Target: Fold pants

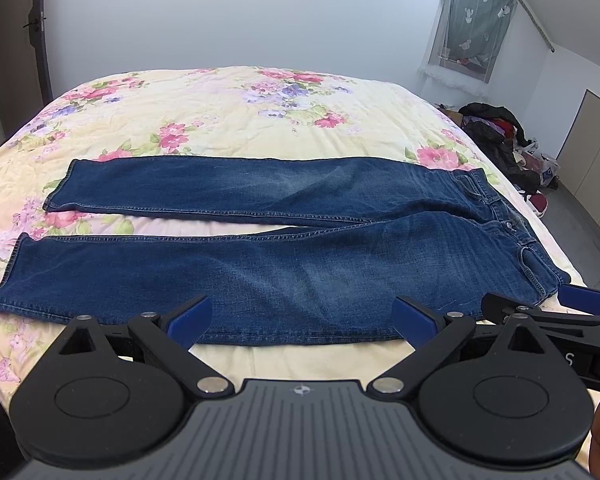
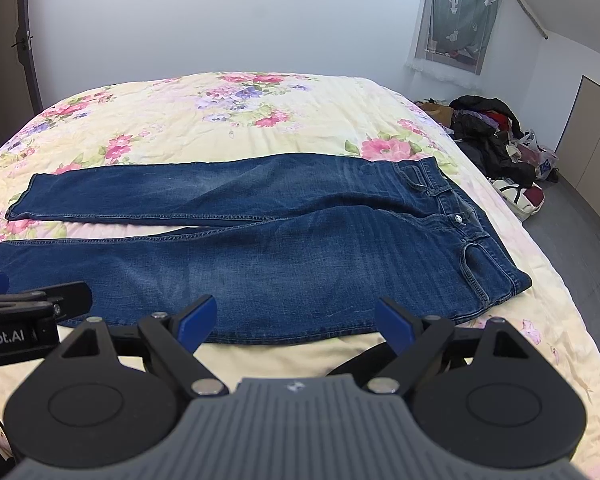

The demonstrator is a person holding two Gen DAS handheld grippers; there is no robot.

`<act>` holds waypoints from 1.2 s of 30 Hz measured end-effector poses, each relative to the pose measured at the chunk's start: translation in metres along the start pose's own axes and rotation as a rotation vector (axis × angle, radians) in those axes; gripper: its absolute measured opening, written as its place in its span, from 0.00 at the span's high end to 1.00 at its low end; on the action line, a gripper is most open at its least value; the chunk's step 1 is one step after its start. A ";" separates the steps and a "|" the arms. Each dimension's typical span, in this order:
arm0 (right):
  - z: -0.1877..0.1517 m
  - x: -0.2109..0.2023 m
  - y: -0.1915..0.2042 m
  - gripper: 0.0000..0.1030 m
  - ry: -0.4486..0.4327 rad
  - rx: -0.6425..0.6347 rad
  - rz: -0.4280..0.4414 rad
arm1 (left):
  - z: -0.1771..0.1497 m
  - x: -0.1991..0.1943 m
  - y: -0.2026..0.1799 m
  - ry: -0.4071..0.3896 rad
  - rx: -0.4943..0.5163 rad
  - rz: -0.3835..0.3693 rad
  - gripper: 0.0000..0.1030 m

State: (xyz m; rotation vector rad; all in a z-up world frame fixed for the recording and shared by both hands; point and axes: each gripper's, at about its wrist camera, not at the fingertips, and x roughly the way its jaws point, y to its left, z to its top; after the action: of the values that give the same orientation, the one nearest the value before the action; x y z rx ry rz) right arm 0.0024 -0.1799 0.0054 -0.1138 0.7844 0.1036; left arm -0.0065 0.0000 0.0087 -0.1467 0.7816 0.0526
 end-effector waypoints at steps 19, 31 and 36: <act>-0.001 -0.001 0.001 0.20 -0.002 0.000 0.000 | 0.000 0.000 0.000 0.000 0.000 0.000 0.00; -0.001 -0.001 0.001 0.20 -0.003 0.000 0.000 | 0.000 0.000 0.000 -0.001 0.000 -0.001 0.00; -0.001 -0.001 0.001 0.20 -0.003 0.000 0.000 | 0.000 -0.001 0.000 0.000 0.000 -0.001 0.00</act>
State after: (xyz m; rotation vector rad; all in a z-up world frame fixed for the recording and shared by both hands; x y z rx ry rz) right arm 0.0006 -0.1790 0.0057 -0.1141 0.7816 0.1037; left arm -0.0069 0.0000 0.0089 -0.1478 0.7813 0.0515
